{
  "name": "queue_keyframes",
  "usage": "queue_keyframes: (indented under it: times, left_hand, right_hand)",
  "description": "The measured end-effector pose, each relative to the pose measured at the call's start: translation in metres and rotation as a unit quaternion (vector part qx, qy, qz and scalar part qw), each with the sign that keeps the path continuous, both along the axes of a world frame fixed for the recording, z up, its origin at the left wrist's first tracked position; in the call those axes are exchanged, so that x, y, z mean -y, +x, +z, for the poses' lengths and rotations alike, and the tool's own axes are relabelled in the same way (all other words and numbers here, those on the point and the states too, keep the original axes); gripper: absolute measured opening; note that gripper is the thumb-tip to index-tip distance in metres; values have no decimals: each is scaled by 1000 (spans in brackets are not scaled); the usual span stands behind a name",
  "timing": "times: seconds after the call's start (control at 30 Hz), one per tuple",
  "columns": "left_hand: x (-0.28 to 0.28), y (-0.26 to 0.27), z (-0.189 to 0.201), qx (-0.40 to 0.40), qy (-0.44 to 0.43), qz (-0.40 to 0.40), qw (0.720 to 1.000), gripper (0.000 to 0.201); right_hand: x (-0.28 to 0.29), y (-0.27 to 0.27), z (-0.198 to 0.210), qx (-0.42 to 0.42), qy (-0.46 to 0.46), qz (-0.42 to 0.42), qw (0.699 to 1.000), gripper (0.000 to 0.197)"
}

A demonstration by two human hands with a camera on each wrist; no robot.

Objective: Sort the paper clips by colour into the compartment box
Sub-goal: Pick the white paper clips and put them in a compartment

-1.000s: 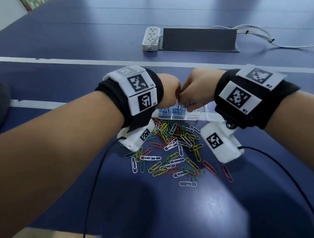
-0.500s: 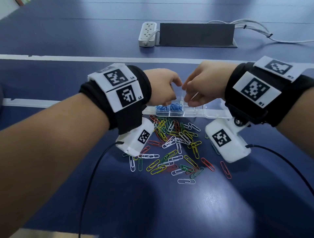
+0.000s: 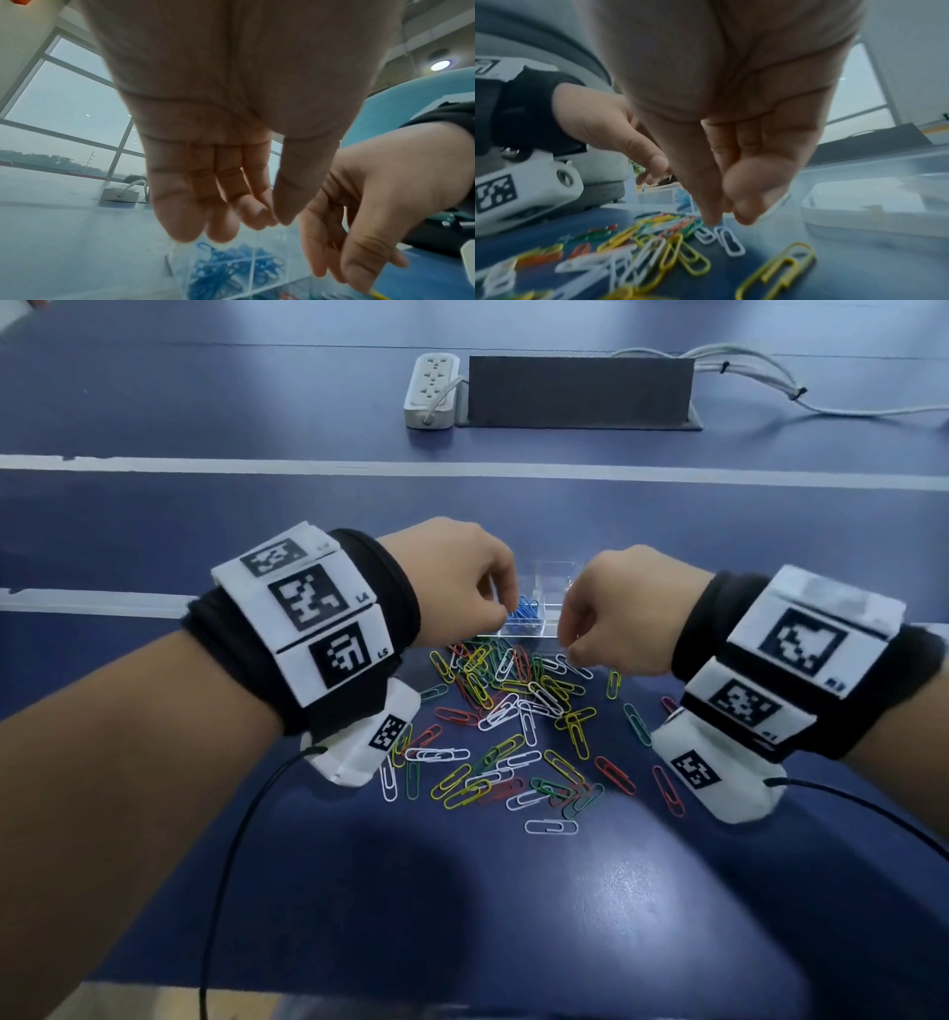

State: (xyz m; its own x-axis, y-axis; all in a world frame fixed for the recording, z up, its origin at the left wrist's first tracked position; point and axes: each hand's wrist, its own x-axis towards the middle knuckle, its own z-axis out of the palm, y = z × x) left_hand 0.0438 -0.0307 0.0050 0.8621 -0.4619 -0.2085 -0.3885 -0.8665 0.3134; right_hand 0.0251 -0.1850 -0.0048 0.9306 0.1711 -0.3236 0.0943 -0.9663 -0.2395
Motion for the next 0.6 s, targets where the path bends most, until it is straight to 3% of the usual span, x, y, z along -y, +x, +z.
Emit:
queue_keyframes:
  times: [0.33, 0.43, 0.6]
  left_hand:
    - [-27, -3, -16, 8, 104, 6, 994, 11]
    - [-28, -7, -19, 5, 98, 4, 995, 12]
    - [-13, -15, -21, 13, 62, -8, 998, 16]
  right_hand:
    - [-6, -11, -11, 33, -57, 66, 996, 23]
    - [-7, -14, -11, 28, -71, 77, 994, 25]
    - [-2, -13, -8, 26, -10, 38, 999, 21]
